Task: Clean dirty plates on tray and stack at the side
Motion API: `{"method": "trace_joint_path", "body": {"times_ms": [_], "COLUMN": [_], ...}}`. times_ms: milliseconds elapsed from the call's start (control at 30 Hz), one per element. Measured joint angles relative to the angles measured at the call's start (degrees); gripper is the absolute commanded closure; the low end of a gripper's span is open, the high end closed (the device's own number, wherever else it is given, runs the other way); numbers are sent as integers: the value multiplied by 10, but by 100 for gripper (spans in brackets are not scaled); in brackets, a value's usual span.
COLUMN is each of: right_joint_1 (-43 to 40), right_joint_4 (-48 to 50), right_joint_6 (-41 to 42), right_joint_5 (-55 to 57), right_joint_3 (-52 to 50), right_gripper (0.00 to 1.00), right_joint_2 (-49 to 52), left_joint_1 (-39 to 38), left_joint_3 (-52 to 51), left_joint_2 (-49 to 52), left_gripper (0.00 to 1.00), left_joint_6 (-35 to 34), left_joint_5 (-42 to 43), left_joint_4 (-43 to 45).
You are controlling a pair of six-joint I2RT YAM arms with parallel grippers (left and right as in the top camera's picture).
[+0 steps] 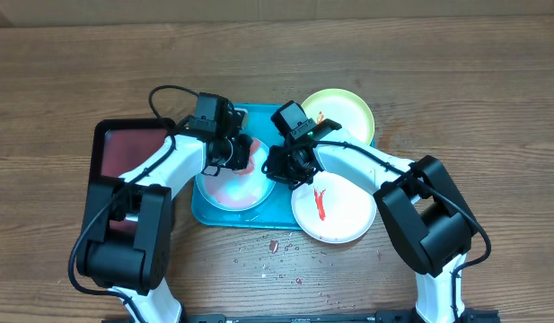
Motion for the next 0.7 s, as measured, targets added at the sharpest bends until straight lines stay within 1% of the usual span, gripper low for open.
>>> {"method": "trace_joint_path", "body": {"times_ms": [133,200,267,367,500,600,633,700], "right_joint_1": [0,0,0,2,3,3,3,3], "right_joint_4": [0,0,-2,-5,-6,-6,-6,-4], "right_joint_6": [0,-1,-5,-12,-16,-15,-15,-13], "right_joint_5": [0,0,-1,-1,-1,-2,-3,-5], "right_joint_3": [0,0,0,0,0,0,0,0], "right_gripper": [96,96,96,96,96,96,94,86], "right_joint_2": [0,0,0,0,0,0,0,0], "left_joint_1": [-7,-7,-6,-1,15,14,12,12], "left_joint_3": [13,20,25,26,23,21,25,45], "left_joint_2": [-3,-5,-8,-10,-9,-7,-6,-1], "left_gripper": [96,96,96,96,96,96,96,96], "left_joint_6": [-67,-86,-93,-76,-11,14,13,7], "left_joint_5": [-82,-101,-103,-73,23,77,80,78], "left_joint_4": [-59,-100,-151,-196,-224,-233,-238,-261]}}
